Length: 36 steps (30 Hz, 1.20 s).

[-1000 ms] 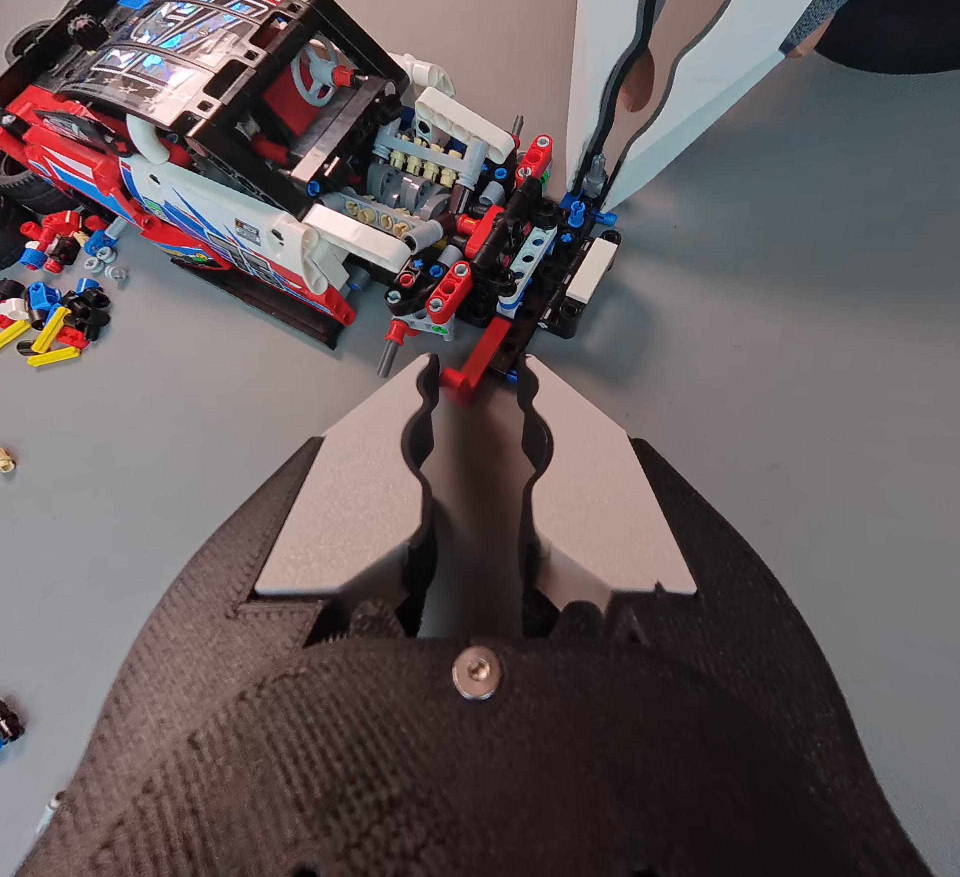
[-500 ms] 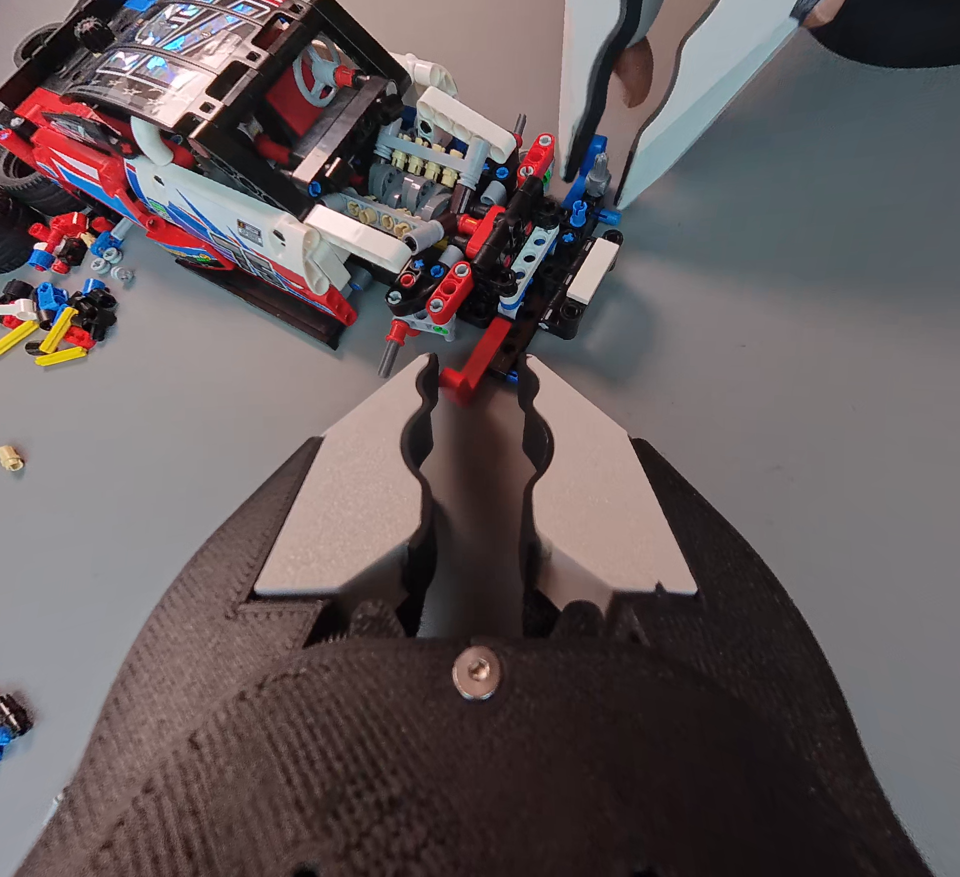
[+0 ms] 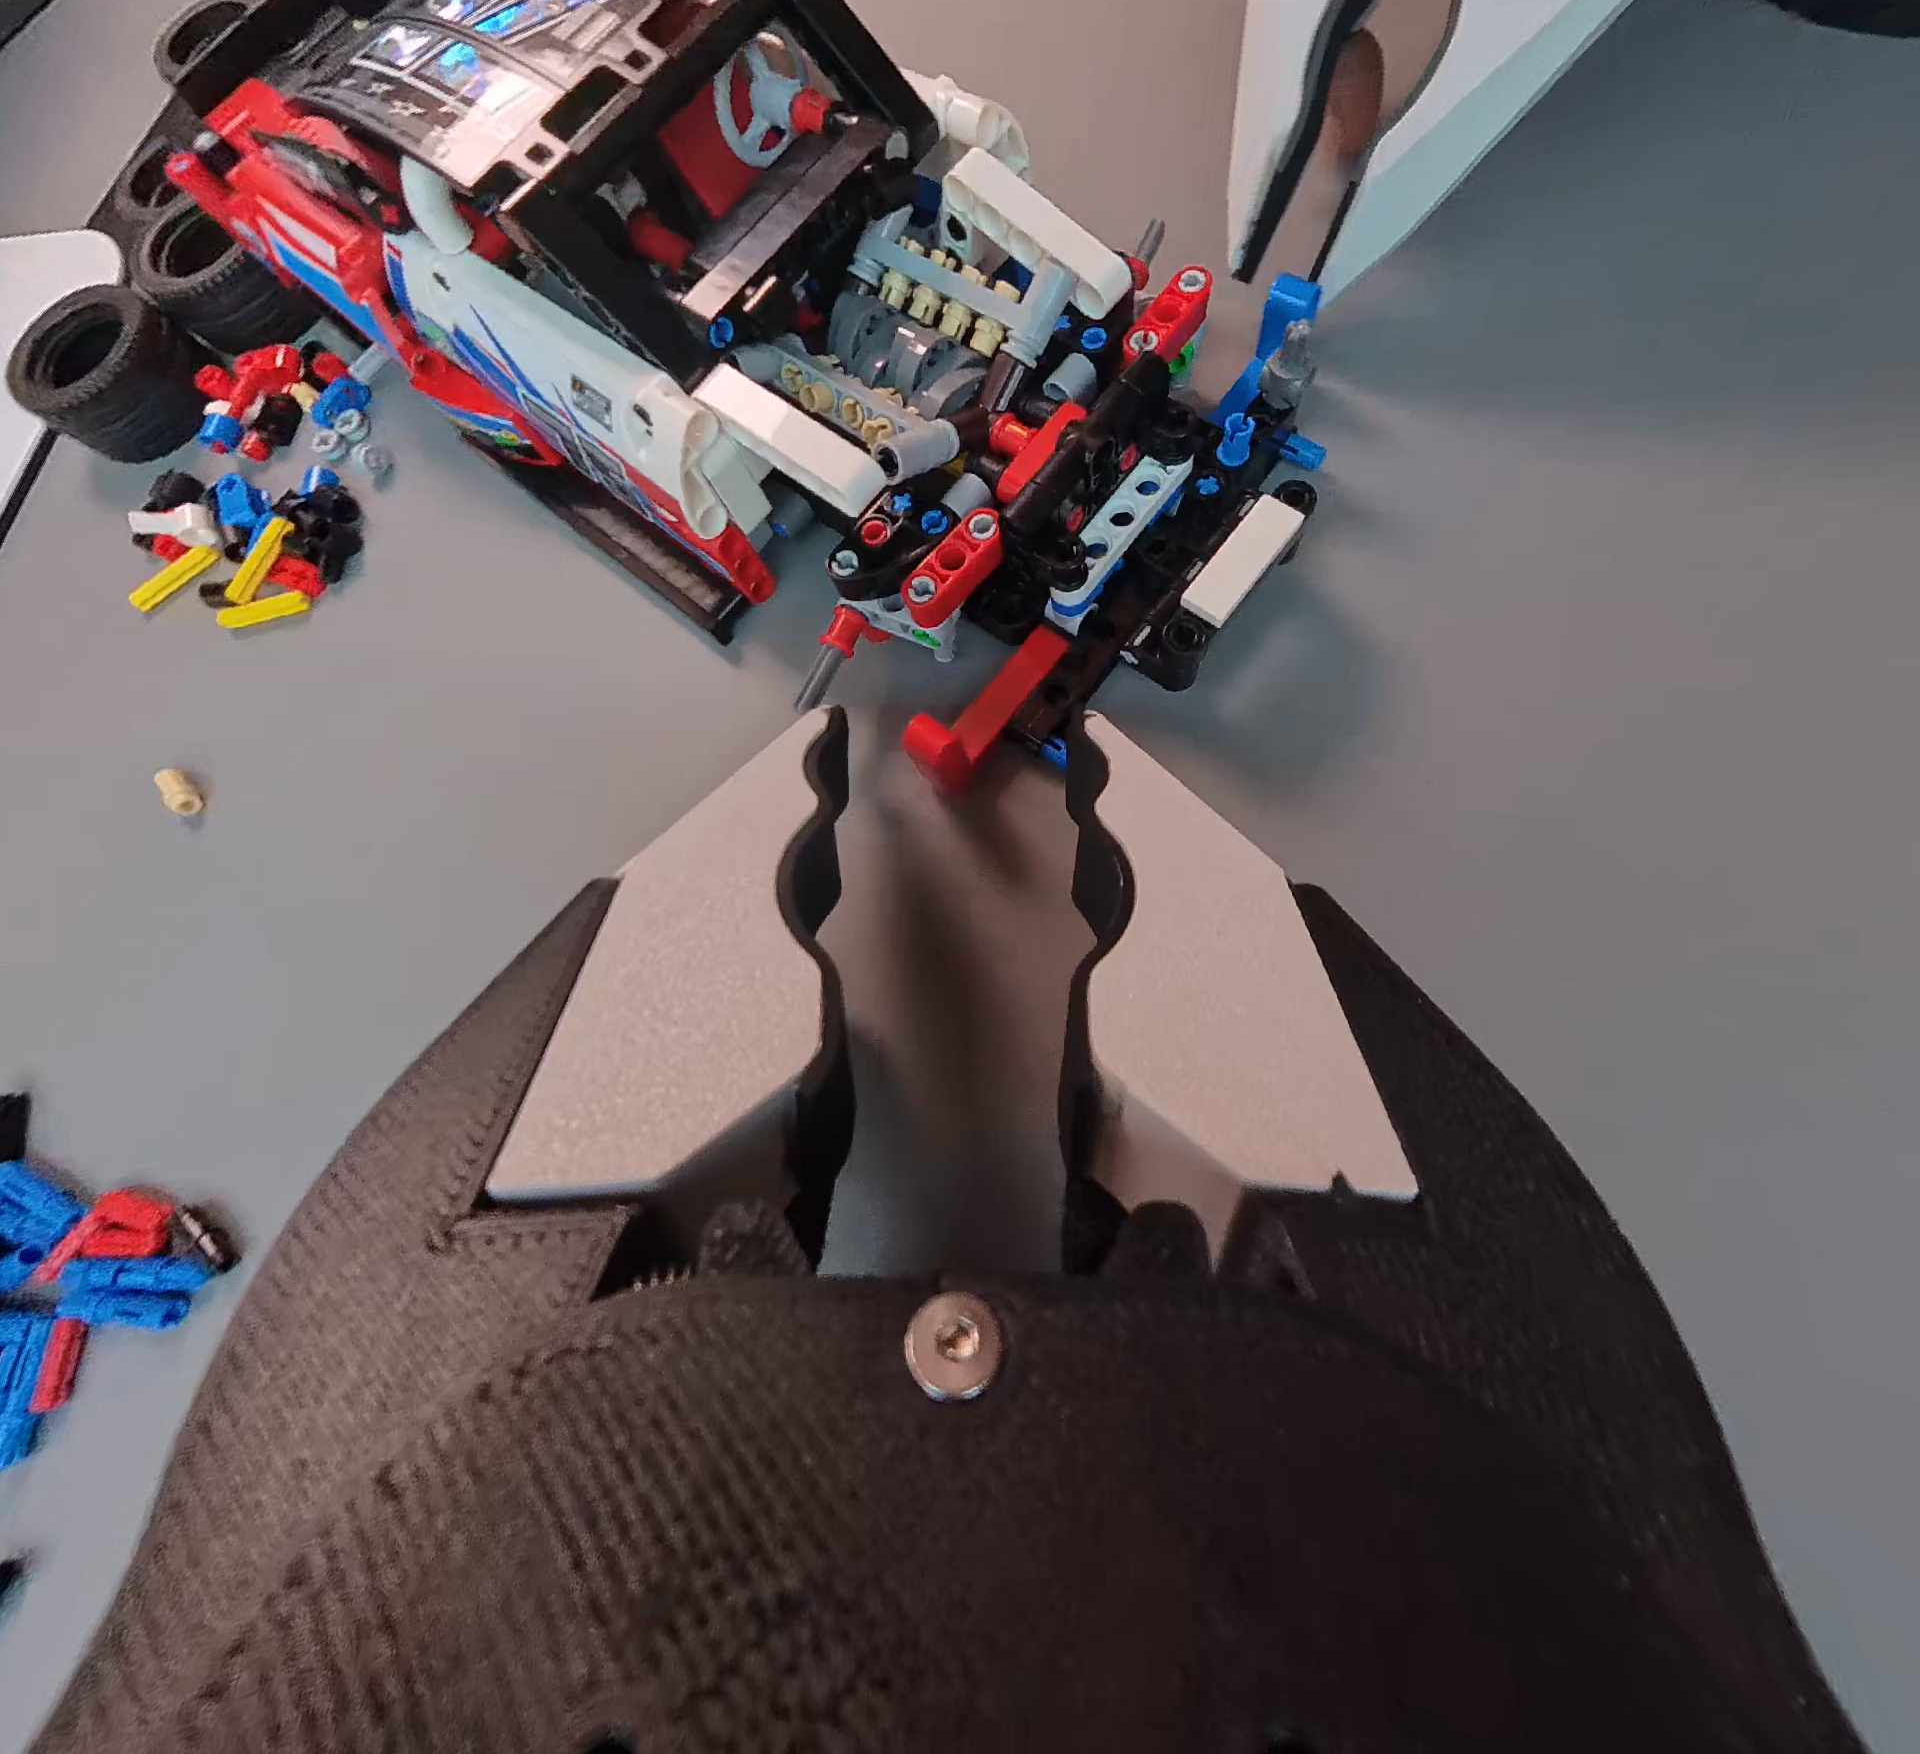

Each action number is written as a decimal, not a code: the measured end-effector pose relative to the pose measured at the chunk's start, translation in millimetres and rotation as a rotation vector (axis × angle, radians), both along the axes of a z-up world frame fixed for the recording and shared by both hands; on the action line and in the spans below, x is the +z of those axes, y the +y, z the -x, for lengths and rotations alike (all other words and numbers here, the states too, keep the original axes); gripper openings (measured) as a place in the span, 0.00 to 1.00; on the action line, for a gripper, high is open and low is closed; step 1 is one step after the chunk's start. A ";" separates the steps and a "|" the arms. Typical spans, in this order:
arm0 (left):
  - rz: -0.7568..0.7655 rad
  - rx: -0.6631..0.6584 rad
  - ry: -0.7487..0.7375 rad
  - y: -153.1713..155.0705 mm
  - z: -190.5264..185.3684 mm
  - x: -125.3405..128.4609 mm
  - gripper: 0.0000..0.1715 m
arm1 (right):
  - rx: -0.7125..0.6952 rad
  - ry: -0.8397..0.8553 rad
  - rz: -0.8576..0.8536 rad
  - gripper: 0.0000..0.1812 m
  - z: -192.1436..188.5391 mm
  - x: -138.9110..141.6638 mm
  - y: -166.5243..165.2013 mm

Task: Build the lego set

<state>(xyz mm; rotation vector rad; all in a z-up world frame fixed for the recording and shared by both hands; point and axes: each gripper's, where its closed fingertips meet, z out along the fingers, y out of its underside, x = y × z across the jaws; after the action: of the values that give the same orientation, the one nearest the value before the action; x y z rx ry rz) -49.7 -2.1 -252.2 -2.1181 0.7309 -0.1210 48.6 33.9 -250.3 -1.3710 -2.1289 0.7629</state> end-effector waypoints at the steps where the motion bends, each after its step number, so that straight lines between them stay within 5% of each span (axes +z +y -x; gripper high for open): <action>1: 0.000 0.021 0.007 -1.7 6.6 1.0 0.25 | 0.013 0.002 0.006 0.04 4.3 1.2 -5.0; 11: -0.121 0.292 -0.156 -13.9 76.4 35.0 0.21 | 0.088 0.075 -0.046 0.01 67.6 1.2 -48.2; 15: -0.158 0.290 -0.199 -15.1 74.2 43.4 0.21 | 0.088 0.216 0.104 0.05 80.4 28.5 -56.5; 18: -0.105 0.209 -0.192 -21.2 57.2 38.8 0.25 | 0.037 0.279 0.186 0.05 75.3 46.3 -43.2; 24: 0.047 0.170 -0.145 -25.9 32.8 10.6 0.38 | -0.074 0.393 0.042 0.13 64.3 60.2 5.5; 29: 0.052 0.158 -0.039 -21.8 34.1 -0.6 0.25 | -0.113 0.338 -0.145 0.29 58.1 53.1 55.1; 34: 0.003 0.023 0.022 -22.6 39.1 -2.2 0.23 | 0.088 0.165 -0.272 0.38 63.0 55.2 67.4; 36: -0.012 -0.026 0.014 -21.8 42.8 -1.2 0.15 | 0.174 0.105 -0.349 0.43 77.9 61.2 73.8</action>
<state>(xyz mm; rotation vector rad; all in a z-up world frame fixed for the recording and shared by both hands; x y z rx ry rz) -92.5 -23.9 -253.4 -2.0999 0.7665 -0.1155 -29.3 107.7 -189.2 -0.9554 -2.1904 0.4834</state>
